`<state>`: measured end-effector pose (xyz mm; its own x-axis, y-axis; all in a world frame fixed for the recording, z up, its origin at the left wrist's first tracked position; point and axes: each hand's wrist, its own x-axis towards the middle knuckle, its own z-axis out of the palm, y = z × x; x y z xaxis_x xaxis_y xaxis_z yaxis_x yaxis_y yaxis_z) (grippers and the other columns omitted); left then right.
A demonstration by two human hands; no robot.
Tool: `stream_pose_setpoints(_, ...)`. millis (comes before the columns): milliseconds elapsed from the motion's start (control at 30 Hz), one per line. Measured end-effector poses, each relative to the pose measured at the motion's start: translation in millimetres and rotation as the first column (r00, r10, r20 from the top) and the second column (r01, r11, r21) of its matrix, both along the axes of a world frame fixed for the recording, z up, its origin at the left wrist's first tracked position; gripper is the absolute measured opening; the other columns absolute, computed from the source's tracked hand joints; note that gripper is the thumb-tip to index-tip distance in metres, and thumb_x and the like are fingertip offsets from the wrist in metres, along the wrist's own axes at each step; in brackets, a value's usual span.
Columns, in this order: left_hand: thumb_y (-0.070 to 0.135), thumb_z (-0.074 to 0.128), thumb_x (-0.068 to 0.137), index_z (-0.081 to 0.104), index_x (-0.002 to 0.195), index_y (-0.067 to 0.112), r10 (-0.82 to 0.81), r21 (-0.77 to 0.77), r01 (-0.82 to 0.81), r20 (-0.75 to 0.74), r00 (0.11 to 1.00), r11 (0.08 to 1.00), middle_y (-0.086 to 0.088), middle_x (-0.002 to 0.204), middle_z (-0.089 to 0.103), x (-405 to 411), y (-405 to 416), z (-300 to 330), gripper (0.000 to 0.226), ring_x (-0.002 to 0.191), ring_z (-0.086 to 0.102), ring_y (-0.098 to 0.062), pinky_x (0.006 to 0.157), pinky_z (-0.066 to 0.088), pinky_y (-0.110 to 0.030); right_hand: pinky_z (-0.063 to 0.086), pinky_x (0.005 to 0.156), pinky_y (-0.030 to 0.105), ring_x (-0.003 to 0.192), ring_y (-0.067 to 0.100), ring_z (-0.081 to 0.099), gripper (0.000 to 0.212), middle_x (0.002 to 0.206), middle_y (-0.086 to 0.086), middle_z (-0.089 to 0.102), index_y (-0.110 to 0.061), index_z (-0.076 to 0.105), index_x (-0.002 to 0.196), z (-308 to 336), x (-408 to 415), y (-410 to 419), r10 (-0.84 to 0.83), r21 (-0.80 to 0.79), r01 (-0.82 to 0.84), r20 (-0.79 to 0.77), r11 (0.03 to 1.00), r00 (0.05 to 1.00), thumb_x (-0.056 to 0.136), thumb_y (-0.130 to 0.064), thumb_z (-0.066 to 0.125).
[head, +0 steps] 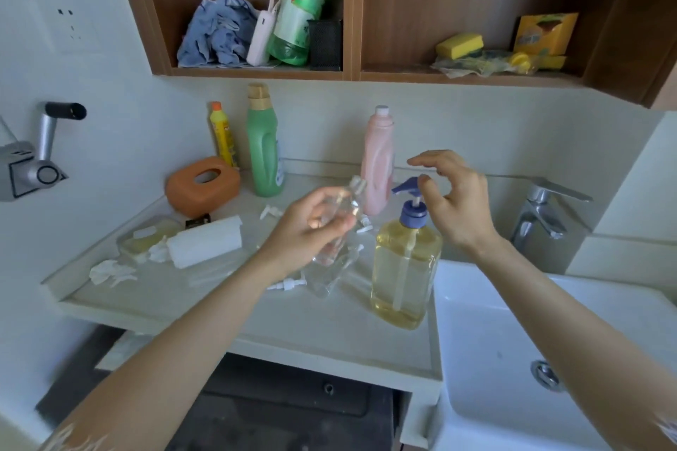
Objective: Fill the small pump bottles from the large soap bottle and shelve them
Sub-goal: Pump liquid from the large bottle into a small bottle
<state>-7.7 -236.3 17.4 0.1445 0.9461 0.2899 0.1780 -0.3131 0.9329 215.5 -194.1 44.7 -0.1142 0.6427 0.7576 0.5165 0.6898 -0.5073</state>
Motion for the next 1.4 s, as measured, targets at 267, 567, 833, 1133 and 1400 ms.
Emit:
stream_pose_setpoints(267, 0.015, 0.070, 0.086, 0.061, 0.123, 0.006, 0.146, 0.013, -0.146, -0.012, 0.989, 0.989, 0.002, 0.087, 0.069, 39.8, 7.9, -23.2, 0.039, 0.070, 0.061, 0.007, 0.068, 0.043, -0.003, 0.044, 0.097, 0.025, 0.107, 0.020, 0.062, 0.022, 0.108, 0.001, 0.067, -0.004, 0.071, 0.107, -20.7, 16.0, 0.9, 0.009, 0.032, -0.014, 0.140, 0.999, 0.990, 0.089, 0.000, 0.059)
stream_pose_setpoints(567, 0.015, 0.084, 0.071, 0.065, 0.094, 0.014, 0.208, -0.051, -0.203, 0.097, 0.973, 0.978, 0.009, 0.072, 0.071, 45.5, 16.4, -19.5, 0.030, 0.044, 0.050, 0.000, 0.044, 0.037, -0.009, 0.045, 0.097, 0.025, 0.108, 0.021, 0.062, 0.024, 0.110, 0.007, 0.069, -0.002, 0.072, 0.103, -28.2, 6.0, 4.4, -0.021, 0.108, 0.010, 0.101, 0.994, 0.995, 0.084, 0.005, 0.059)
stream_pose_setpoints(833, 0.010, 0.084, 0.065, 0.069, 0.088, 0.033, 0.270, 0.019, -0.270, -0.076, 0.960, 0.963, 0.011, 0.078, 0.070, 48.3, 17.9, -18.0, 0.036, 0.064, 0.062, -0.003, 0.067, 0.049, -0.012, 0.044, 0.097, 0.023, 0.107, 0.018, 0.059, 0.029, 0.106, 0.008, 0.067, 0.002, 0.070, 0.099, -58.8, -8.5, 11.6, -0.015, 0.160, 0.030, -0.097, 0.987, 0.995, 0.080, 0.004, 0.048)
stream_pose_setpoints(1133, 0.010, 0.082, 0.071, 0.070, 0.106, 0.028, 0.213, 0.070, -0.206, -0.106, 0.971, 0.976, 0.013, 0.086, 0.070, 45.0, 14.4, -20.9, 0.041, 0.077, 0.064, 0.000, 0.075, 0.046, -0.009, 0.039, 0.098, 0.016, 0.110, 0.022, 0.059, 0.037, 0.109, 0.012, 0.068, 0.001, 0.070, 0.102, -59.8, -10.7, 1.3, -0.011, 0.100, 0.017, -0.064, 0.995, 0.998, 0.076, -0.005, 0.044)
stream_pose_setpoints(1400, 0.022, 0.079, 0.079, 0.059, 0.131, 0.026, 0.183, 0.091, -0.177, -0.057, 0.981, 0.980, 0.007, 0.110, 0.070, 44.1, 12.6, -18.4, 0.056, 0.090, 0.064, 0.000, 0.083, 0.055, -0.029, 0.048, 0.096, 0.035, 0.107, 0.025, 0.062, 0.034, 0.108, 0.011, 0.069, 0.000, 0.072, 0.100, -31.6, -2.5, 4.3, -0.020, 0.105, 0.021, -0.013, 0.994, 1.000, 0.078, 0.006, 0.047)
